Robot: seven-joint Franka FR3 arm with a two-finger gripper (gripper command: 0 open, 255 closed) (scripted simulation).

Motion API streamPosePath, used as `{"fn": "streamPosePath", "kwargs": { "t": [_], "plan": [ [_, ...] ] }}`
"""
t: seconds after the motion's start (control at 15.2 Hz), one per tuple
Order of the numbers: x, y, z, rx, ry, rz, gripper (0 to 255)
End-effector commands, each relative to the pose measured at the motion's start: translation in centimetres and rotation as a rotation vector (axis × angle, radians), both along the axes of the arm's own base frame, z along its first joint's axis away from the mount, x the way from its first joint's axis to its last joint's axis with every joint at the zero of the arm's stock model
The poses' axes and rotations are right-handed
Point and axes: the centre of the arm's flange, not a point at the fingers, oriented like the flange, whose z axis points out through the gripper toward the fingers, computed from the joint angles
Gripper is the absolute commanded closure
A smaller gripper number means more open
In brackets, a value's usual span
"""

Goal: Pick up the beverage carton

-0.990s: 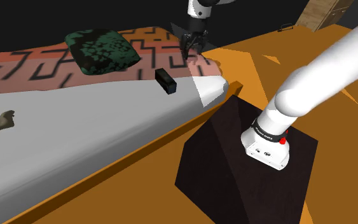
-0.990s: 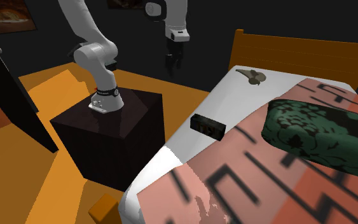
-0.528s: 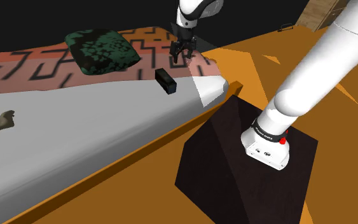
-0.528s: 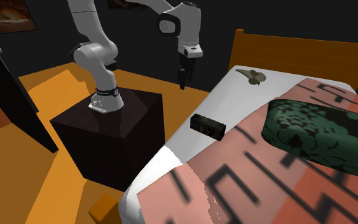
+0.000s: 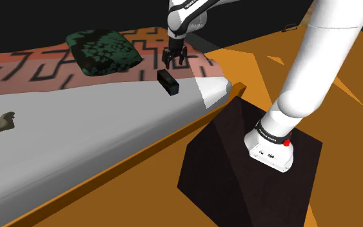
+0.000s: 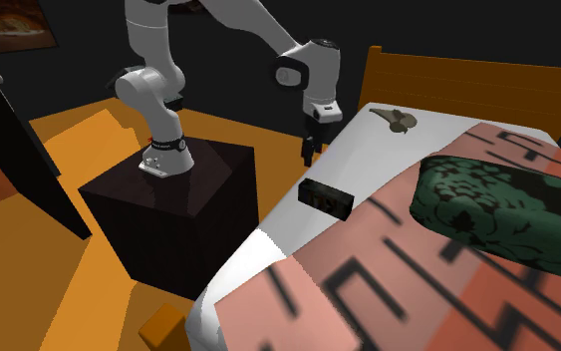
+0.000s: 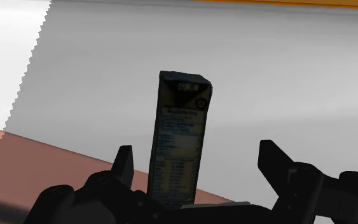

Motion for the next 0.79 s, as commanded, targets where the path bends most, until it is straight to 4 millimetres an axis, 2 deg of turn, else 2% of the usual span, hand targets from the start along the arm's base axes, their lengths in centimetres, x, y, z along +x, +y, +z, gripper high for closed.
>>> {"fn": "streamPosePath", "kwargs": {
  "t": [0.0,0.53,0.73],
  "plan": [
    [1.8,-0.4,-1.6,-0.003,-0.006,-0.008,0],
    [9.5,-2.5,-8.1,-0.015,-0.028,-0.04,0],
    [9.7,-2.5,-9.4,-0.016,-0.028,-0.041,0]
  ]
}}
